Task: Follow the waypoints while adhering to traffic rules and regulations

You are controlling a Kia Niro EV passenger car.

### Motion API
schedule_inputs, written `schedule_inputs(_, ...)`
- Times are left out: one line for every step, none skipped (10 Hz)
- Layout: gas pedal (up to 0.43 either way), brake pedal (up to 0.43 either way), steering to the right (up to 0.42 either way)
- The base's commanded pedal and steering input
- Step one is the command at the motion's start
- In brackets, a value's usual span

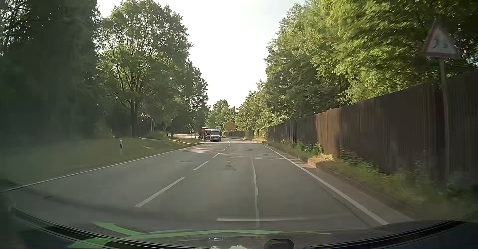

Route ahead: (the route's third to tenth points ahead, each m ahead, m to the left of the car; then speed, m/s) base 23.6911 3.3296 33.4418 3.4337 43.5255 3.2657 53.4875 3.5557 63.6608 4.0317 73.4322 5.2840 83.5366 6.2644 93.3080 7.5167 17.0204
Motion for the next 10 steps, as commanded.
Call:
schedule_inputs(0.177, 0.0, -0.007)
schedule_inputs(0.177, 0.0, -0.007)
schedule_inputs(0.157, 0.0, -0.009)
schedule_inputs(0.15, 0.0, -0.01)
schedule_inputs(0.138, 0.0, -0.012)
schedule_inputs(0.138, 0.0, -0.013)
schedule_inputs(0.138, 0.0, -0.012)
schedule_inputs(0.138, 0.0, -0.012)
schedule_inputs(0.138, 0.0, -0.011)
schedule_inputs(0.138, 0.0, -0.008)
